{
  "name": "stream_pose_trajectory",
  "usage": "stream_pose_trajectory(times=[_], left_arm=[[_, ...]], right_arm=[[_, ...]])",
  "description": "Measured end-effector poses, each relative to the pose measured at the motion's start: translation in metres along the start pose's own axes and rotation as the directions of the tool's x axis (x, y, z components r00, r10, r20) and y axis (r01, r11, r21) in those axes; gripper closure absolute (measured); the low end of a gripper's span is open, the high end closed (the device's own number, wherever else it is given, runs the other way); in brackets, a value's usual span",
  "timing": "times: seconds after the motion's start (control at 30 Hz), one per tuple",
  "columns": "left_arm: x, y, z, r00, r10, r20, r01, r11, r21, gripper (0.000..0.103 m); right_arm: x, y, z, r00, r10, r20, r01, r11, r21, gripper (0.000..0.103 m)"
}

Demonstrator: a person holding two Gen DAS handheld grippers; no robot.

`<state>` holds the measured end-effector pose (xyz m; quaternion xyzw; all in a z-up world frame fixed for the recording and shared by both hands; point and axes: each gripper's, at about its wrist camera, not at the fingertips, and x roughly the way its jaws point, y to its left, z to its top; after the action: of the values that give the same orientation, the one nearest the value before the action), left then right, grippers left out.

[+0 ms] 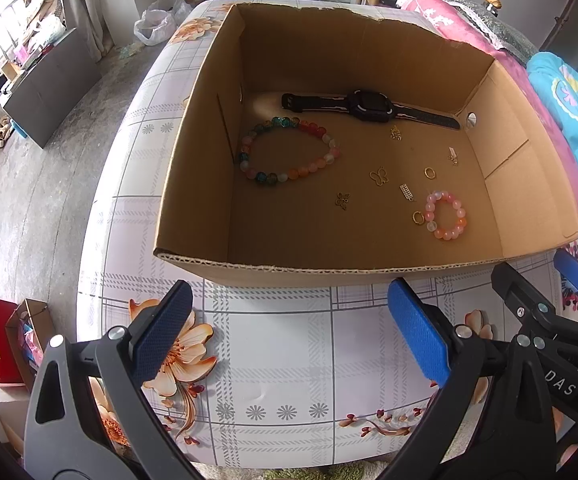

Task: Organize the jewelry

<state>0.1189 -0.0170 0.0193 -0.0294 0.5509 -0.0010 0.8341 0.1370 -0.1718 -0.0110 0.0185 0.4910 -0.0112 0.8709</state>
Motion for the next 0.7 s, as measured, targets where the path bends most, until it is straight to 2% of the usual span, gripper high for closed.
stream_pose_trajectory(times=[0.7], left_arm=[[-0.0027, -0.0020, -0.0004, 1.000, 0.004, 0.005, -0.004, 1.000, 0.003, 0.009]], right_arm=[[-0.0009, -0.0016, 0.0000, 1.000, 0.001, 0.002, -0.001, 1.000, 0.001, 0.007]])
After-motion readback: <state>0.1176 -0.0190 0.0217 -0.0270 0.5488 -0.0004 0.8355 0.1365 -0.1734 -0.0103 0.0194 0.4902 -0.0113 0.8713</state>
